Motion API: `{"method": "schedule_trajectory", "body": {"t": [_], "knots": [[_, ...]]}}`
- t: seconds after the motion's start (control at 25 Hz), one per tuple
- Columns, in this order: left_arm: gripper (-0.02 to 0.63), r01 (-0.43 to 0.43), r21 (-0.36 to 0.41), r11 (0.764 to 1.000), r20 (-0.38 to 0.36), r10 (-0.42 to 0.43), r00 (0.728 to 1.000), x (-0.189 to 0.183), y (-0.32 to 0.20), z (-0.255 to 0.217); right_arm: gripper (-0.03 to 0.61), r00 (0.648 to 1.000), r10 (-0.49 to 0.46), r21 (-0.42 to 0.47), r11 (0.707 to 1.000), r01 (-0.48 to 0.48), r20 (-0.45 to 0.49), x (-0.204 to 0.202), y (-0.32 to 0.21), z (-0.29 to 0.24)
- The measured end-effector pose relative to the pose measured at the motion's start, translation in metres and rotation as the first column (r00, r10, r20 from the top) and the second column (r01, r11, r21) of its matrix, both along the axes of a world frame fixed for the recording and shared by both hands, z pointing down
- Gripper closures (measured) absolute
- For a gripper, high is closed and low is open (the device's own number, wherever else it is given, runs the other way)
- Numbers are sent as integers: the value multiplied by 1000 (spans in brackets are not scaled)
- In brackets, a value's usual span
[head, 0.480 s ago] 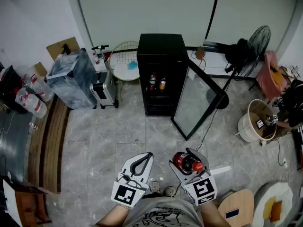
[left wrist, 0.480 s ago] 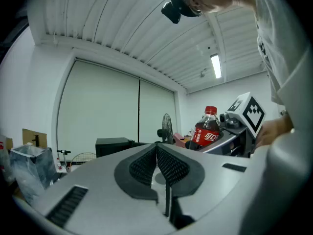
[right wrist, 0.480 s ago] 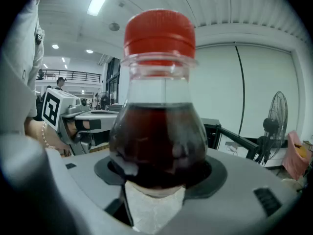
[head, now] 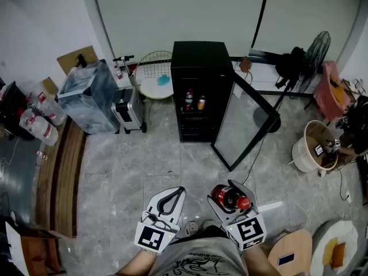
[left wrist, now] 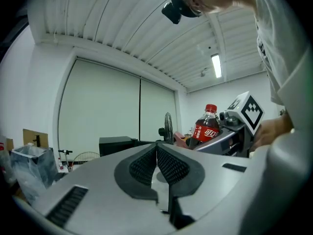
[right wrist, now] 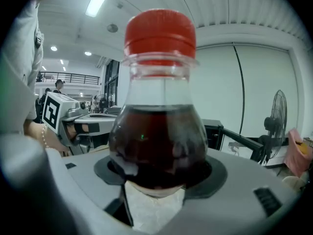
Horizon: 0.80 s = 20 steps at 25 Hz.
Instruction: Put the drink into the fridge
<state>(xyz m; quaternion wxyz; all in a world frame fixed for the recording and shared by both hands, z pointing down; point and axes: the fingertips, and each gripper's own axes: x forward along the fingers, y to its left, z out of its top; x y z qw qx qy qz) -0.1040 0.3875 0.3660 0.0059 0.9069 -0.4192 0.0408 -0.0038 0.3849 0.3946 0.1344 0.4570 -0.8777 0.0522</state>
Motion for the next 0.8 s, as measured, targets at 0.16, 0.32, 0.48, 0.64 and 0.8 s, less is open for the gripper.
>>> {"method": "schedule_trajectory", "body": {"t": [0.16,0.32,0.48,0.64,0.8], "knots": [[592,2,-3,1000,-1,-2,1000,-5,-3,0,270,1000,-12,3,1000,12,-11,-5,-3,-1],[592,3,2,1000,0,-3,1000,-5,-11,-1,270,1000,-9,6,1000,9,-10,-6,-11,-4],[592,5,4,1000,4,-5,1000,-2,-23,-1,270,1000,-12,14,1000,12,-11,-3,-23,-4],[592,-2,9,1000,2,2,1000,6,-40,-3,270,1000,-8,17,1000,8,-8,4,-41,-5],[592,-8,15,1000,1,8,1000,19,-62,-4,270,1000,-8,20,1000,9,-13,16,-61,-4]]}}
